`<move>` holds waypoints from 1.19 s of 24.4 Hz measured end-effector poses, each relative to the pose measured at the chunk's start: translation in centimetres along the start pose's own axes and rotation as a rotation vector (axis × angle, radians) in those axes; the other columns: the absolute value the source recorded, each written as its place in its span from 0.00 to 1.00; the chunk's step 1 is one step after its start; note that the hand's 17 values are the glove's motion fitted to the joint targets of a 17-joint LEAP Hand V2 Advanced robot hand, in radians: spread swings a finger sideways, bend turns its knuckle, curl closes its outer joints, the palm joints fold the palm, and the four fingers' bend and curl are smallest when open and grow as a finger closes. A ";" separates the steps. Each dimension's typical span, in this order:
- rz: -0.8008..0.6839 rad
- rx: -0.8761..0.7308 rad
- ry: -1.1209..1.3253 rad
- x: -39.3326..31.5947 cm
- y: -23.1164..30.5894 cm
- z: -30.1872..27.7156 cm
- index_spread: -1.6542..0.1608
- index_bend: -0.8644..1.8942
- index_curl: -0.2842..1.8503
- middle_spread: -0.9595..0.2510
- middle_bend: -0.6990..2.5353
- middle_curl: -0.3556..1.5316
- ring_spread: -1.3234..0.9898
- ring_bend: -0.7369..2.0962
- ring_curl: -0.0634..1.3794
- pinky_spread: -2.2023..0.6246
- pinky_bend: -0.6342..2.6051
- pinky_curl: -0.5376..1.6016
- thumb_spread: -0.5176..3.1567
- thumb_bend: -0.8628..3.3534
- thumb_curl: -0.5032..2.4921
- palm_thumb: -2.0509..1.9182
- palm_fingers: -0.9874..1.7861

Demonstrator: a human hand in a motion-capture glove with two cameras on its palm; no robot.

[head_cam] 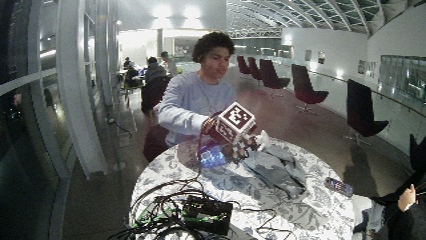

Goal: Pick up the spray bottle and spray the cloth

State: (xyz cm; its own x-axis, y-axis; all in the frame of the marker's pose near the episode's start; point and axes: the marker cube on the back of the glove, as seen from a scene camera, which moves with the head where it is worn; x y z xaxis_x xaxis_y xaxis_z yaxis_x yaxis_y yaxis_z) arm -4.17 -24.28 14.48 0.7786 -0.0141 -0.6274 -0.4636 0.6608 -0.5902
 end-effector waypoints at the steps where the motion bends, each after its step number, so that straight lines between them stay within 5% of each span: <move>1: -0.002 0.002 -0.002 0.0 0.1 0.0 0.72 0.33 0.18 0.76 0.34 0.41 0.59 0.50 0.29 0.85 0.35 0.42 0.38 0.20 0.36 0.75 0.67; 8: -0.067 0.062 -0.084 -0.7 1.0 -0.3 0.72 0.33 0.17 0.76 0.34 0.41 0.59 0.50 0.29 0.85 0.36 0.42 0.38 0.20 0.37 0.75 0.67; 15: -0.321 0.321 -0.359 -3.6 4.9 0.3 0.72 0.32 0.17 0.76 0.34 0.41 0.59 0.50 0.30 0.85 0.36 0.42 0.38 0.20 0.37 0.75 0.66; 23: -0.711 0.608 -0.589 -13.8 7.6 3.6 0.71 0.33 0.17 0.76 0.34 0.42 0.59 0.50 0.30 0.85 0.35 0.42 0.38 0.20 0.38 0.75 0.66; 29: -0.842 0.591 -0.690 -22.4 3.8 9.9 0.71 0.32 0.17 0.75 0.34 0.42 0.59 0.50 0.29 0.85 0.36 0.42 0.39 0.20 0.38 0.75 0.65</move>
State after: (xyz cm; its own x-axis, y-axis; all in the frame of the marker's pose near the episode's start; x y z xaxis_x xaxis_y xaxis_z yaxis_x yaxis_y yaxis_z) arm -19.19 -14.00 31.34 0.8844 -0.3192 0.3405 0.4118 0.8769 -0.2478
